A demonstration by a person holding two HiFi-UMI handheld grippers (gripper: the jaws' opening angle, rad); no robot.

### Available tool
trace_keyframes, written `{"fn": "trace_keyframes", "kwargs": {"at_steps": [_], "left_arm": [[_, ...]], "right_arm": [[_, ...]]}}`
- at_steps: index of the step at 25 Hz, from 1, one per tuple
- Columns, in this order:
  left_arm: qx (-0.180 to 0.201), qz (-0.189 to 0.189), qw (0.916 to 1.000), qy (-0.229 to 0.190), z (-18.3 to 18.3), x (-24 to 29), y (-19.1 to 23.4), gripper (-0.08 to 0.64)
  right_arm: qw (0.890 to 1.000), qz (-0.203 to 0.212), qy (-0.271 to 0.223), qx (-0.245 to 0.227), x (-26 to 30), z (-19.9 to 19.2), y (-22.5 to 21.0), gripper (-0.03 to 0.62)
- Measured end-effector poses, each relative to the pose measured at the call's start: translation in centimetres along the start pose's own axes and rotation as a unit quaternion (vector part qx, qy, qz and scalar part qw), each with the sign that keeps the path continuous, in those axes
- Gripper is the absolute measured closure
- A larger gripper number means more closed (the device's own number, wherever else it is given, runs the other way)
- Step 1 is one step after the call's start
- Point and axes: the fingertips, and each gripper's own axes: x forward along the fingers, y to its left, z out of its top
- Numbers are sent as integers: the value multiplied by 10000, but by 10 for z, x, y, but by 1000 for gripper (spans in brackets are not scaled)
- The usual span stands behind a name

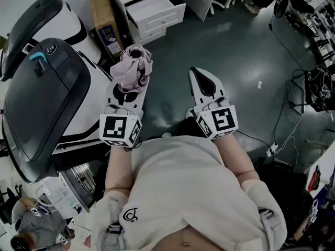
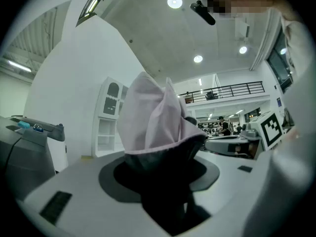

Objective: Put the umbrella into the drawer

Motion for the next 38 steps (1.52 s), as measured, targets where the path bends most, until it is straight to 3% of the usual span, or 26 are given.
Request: {"fn": "trace_keyframes", "kwargs": {"at_steps": [12,21,30,38], "left_arm": [[-19,74,10000,-44,0,3,3,334],[-35,426,9990,118,-13,45,19,334],[-162,1027,9941,314,-17,159,52,334],[-365,1650,9847,428,-19,280,75,334]], "right_arm": [[9994,65,-122,320,4,-3,-5,586],[9979,317,16,562,49,-25,-48,586],[9928,947,256,682,154,-44,-136,586],[9838,1638,451,567,253,-54,-232,586]]}}
